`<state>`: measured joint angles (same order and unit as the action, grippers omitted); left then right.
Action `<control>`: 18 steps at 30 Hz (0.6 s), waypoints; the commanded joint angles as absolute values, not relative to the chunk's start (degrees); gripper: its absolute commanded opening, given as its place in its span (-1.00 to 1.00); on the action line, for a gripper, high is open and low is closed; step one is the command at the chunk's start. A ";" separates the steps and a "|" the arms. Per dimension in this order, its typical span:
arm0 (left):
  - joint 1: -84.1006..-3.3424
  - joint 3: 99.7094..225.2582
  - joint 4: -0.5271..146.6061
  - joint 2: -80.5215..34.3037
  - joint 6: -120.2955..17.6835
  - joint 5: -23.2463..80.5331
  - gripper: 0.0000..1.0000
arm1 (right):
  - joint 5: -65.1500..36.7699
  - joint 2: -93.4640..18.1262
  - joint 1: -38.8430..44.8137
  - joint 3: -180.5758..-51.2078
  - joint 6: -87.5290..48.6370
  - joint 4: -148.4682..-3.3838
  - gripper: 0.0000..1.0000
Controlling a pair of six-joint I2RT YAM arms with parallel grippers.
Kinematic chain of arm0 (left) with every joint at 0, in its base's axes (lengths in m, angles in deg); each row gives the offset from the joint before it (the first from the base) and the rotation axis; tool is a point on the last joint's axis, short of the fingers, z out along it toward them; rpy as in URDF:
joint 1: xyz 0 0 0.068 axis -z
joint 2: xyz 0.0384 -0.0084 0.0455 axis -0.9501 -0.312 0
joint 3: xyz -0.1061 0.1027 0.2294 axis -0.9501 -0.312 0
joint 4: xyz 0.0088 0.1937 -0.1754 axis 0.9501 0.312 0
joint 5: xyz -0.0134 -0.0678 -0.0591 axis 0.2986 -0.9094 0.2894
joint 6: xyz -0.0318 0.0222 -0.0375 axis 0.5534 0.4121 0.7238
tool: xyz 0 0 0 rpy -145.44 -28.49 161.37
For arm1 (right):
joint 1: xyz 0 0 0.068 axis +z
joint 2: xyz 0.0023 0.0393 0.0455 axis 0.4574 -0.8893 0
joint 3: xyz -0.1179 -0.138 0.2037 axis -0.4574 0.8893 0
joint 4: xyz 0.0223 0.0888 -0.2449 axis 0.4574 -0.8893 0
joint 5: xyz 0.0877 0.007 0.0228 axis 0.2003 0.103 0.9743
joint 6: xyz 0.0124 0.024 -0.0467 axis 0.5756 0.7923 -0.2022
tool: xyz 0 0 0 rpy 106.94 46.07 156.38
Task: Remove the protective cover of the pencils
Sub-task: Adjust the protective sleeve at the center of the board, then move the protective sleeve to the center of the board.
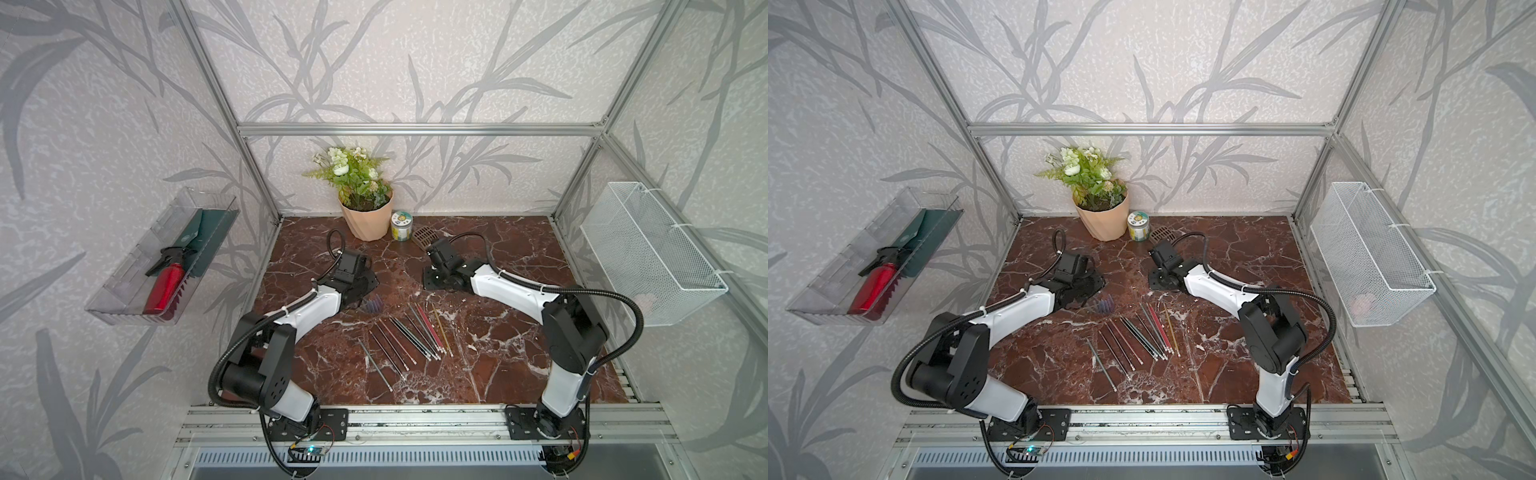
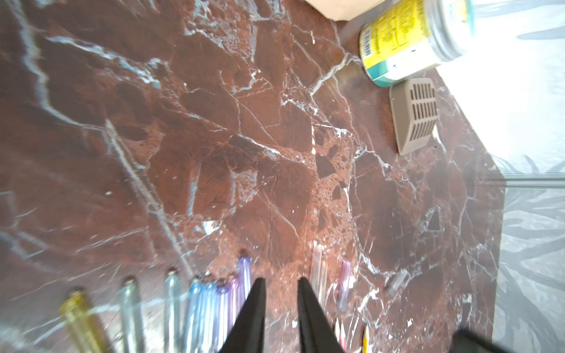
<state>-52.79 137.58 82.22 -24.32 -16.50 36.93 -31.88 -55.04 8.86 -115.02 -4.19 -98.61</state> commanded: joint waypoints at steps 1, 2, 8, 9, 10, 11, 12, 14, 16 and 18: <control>-52.97 134.32 81.63 -18.24 -17.19 38.61 -0.48 | -35.51 -56.70 7.51 -114.04 -2.55 -103.08 -0.10; -53.01 133.53 81.79 -16.56 -17.20 39.14 -0.48 | -35.42 -57.55 7.27 -114.62 -2.60 -103.65 -0.08; -53.19 128.25 82.77 -5.75 -17.40 42.98 -0.41 | -34.35 -64.11 6.04 -119.80 -2.82 -106.96 -0.08; -53.18 127.70 83.40 -4.00 -17.54 43.77 -0.39 | -34.08 -64.82 5.95 -120.34 -2.97 -106.95 -0.08; -53.19 127.08 83.59 -2.25 -17.68 44.54 -0.36 | -33.72 -65.50 5.94 -120.96 -3.15 -107.22 -0.09; -53.25 126.48 83.86 -0.76 -17.66 45.18 -0.33 | -33.66 -66.14 6.00 -121.66 -3.26 -107.72 -0.10; -53.26 126.10 84.14 0.48 -17.65 45.71 -0.31 | -33.71 -66.58 5.93 -122.20 -3.26 -108.02 -0.11; -53.36 125.30 84.87 2.92 -17.65 46.56 -0.29 | -34.29 -67.26 5.95 -122.69 -3.26 -108.40 -0.10; -53.45 124.67 85.07 4.62 -17.79 46.82 -0.27 | -35.51 -67.83 5.89 -123.20 -3.25 -109.04 -0.10; -53.54 124.15 85.19 5.88 -17.74 46.94 -0.26 | -35.83 -68.43 5.42 -123.66 -3.17 -109.38 -0.10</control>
